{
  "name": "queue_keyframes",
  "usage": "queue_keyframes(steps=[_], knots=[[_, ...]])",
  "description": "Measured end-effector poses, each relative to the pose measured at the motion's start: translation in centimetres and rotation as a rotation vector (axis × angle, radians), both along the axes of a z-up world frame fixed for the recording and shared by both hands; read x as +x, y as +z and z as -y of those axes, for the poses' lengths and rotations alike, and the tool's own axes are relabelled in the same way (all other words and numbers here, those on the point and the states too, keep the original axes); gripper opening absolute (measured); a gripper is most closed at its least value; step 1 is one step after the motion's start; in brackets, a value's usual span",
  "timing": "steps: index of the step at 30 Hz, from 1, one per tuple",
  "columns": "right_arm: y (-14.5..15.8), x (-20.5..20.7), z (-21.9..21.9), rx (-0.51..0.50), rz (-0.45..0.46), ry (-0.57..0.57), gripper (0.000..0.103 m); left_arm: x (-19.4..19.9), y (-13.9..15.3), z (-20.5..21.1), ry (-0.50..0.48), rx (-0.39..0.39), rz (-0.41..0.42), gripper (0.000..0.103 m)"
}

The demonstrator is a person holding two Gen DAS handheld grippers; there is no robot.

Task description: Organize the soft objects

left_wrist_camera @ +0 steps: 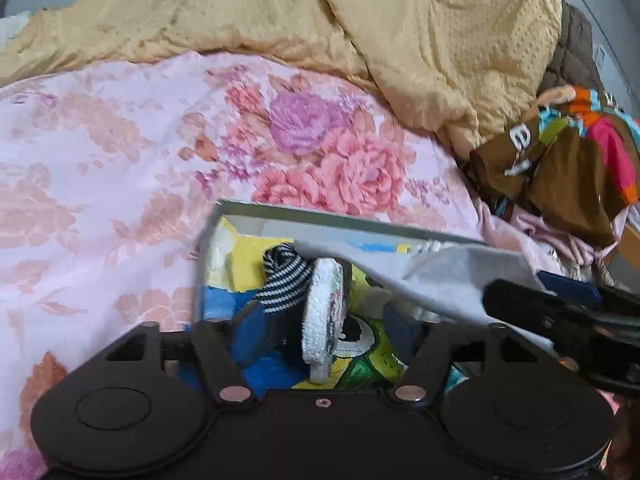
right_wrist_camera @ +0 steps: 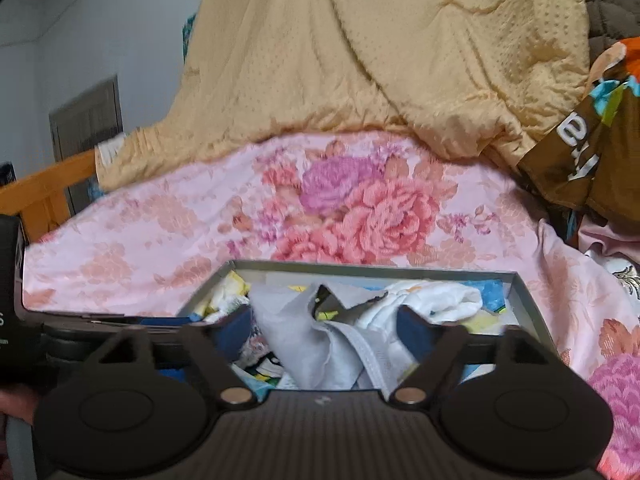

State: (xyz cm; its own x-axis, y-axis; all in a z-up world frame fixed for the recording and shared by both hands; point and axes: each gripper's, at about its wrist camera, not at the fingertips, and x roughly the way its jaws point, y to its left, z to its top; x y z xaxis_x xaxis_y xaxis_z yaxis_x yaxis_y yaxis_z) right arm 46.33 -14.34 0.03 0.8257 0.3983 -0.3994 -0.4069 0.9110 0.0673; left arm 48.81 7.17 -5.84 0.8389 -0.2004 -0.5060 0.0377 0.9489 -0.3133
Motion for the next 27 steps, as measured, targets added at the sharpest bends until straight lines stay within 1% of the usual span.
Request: queue_keyframes(steps=[1,2,5,6,8,10,13,15,17,21,23,27], knots=[[0.1,-0.6,0.1,0.018,0.016,0.009,0.094,-0.5,0.2,-0.2,0.002,0.001,0.004,0.078],[0.3,-1.2,0.2,0.036,0.031,0.02,0.097,-0.9,0.5,-0.5,0.003,0.006,0.008,0.084],[0.6,-3.4,0.0,0.062,0.078,0.074,0.102,-2.5,1.2,-1.5,0.005,0.029,0.023,0.092],[0.7,-4.2,-0.1,0.063,0.089,0.091,0.102,-3.0,1.4,-1.9,0.007,0.031,0.026,0.094],[0.6,-5.5,-0.3,0.089,0.119,0.129,0.103,-4.1,1.7,-2.8,0.027,0.032,0.03,0.101],[0.6,-6.3,-0.3,0.147,0.136,0.21,0.103,-5.0,1.8,-3.7,0.047,0.027,0.029,0.102],[0.7,-7.9,-0.3,0.221,0.186,0.269,0.103,-6.2,2.1,-4.9,0.083,0.014,0.034,0.102],[1.0,-8.9,-0.3,0.304,0.206,0.37,0.103,-7.0,2.3,-5.5,0.102,0.015,0.037,0.102],[1.6,-10.1,-0.7,0.353,0.234,0.457,0.103,-7.7,2.5,-5.8,0.119,0.015,0.035,0.102],[2.8,-12.3,-1.5,0.366,0.274,0.546,0.103,-9.2,3.3,-6.0,0.144,0.014,0.033,0.102],[3.4,-13.2,-1.5,0.368,0.286,0.569,0.103,-10.1,3.9,-6.0,0.157,0.014,0.038,0.102],[4.7,-15.2,-1.3,0.363,0.314,0.578,0.103,-12.2,5.2,-5.5,0.178,0.017,0.051,0.102]])
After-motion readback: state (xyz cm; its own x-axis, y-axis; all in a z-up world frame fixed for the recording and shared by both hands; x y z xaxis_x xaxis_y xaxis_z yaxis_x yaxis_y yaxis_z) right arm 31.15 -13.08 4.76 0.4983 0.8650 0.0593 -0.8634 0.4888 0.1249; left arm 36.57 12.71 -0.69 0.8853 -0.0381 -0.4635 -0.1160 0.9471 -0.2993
